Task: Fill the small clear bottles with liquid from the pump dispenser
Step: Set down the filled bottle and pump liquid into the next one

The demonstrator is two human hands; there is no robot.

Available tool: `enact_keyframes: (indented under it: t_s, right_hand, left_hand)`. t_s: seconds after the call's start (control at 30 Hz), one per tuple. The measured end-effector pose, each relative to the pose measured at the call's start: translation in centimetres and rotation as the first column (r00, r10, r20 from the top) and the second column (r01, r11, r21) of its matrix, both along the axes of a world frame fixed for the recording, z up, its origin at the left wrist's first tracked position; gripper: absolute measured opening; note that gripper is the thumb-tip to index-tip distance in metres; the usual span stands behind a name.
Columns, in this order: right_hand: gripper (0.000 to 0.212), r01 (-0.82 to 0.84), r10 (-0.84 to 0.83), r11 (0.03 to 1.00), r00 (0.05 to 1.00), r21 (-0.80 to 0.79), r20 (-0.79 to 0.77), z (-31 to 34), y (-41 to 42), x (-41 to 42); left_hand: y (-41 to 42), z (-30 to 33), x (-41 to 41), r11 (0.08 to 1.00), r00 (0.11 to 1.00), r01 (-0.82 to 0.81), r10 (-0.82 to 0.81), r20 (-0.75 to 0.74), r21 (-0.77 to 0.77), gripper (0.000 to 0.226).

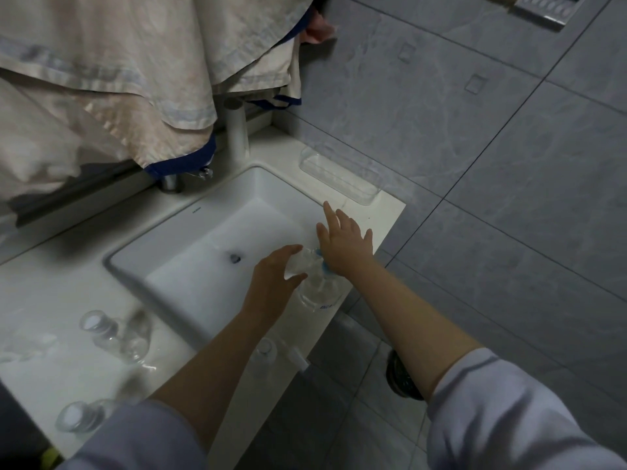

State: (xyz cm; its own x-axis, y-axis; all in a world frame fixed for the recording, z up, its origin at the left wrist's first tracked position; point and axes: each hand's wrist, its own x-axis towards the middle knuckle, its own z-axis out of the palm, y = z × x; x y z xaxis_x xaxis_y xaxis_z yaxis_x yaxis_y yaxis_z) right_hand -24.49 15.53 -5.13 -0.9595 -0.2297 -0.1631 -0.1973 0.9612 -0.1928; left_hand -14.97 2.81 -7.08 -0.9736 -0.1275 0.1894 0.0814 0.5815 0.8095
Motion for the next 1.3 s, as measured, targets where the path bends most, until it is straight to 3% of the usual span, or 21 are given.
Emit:
enact_keyframes:
  t_s: [0.23,0.57,0.87,1.07,1.3]
  right_hand:
    - [0.057,-0.053,0.053,0.999,0.998,0.008,-0.043,0.9,0.2,-0.5]
    - [0.058,-0.055,0.056,0.998,0.998,0.025,-0.03,0.4,0.1,-0.4]
    - [0.055,-0.023,0.02,0.998,0.999,-0.056,-0.047,-0.3,0.1,-0.1]
    - [0.059,-0.067,0.068,0.998,0.995,0.022,-0.077,0.4,0.2,-0.7]
    - [0.058,-0.009,0.007,0.999,0.999,-0.052,-0.049,-0.3,0.2,-0.1]
  left_hand:
    - [-0.1,0.4,-0.2,0.999,0.997,0.035,-0.037,0.065,0.02,0.048]
    - [0.0,0.2,-0.1,1.0,0.999,0.008,-0.008,0.034,-0.001,0.048]
    - [0.0,0.4,-0.1,1.0,0.999,0.012,-0.013,0.034,0.028,0.046]
    - [-0.1,0.3,-0.1,1.0,1.0,0.02,-0.02,0.018,0.014,0.047]
    - [-0.2,0.3,-0.1,1.0,1.0,0.013,-0.014,0.022,0.028,0.05]
